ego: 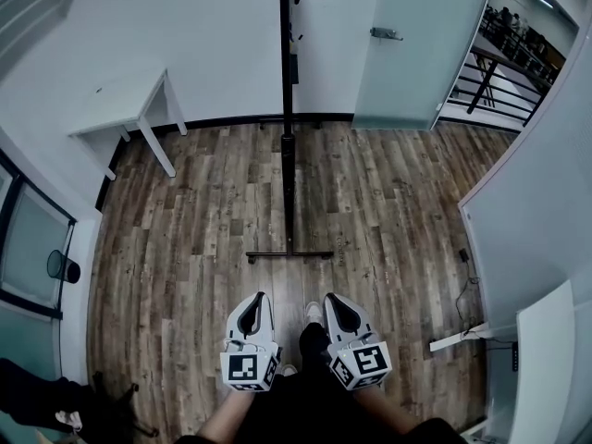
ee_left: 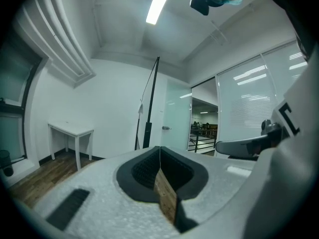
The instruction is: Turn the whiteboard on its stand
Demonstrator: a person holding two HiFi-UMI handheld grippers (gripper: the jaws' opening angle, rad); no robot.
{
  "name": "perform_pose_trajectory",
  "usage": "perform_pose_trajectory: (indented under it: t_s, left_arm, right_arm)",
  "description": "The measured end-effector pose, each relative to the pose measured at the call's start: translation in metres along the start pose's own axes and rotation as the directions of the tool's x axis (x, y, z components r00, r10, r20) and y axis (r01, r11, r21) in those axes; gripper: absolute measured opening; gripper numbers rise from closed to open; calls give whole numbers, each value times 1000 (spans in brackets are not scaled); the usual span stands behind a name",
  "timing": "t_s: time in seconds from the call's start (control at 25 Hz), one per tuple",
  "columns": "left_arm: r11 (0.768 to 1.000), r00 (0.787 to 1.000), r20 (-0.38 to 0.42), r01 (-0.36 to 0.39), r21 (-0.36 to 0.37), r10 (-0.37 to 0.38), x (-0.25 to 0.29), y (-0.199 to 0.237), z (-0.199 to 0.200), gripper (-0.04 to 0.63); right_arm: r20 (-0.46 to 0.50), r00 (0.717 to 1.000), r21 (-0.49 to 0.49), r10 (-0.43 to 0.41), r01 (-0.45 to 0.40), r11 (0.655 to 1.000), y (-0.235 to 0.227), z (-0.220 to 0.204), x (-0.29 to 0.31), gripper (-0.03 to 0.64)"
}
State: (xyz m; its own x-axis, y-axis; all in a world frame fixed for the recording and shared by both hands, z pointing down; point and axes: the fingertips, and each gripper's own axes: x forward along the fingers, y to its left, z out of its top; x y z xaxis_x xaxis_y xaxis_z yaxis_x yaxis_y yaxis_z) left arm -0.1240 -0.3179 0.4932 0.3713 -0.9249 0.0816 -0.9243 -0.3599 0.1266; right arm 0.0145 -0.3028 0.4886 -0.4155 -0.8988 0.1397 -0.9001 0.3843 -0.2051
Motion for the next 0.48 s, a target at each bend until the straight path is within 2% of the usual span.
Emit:
perform_pose_trajectory:
  t_s: [0.28,0.48]
  left_arm:
    - [1000,1000,18,-10,-10,10,85,4,13,17]
    - [1000,1000,-10,-1,-9,1,148,7,13,17]
  right_arm:
    - [-5,1000,-7,4,-4,1000,-48,27,54,14]
    - [-19,1000,1,1,-1,1000,-82,39,88,14]
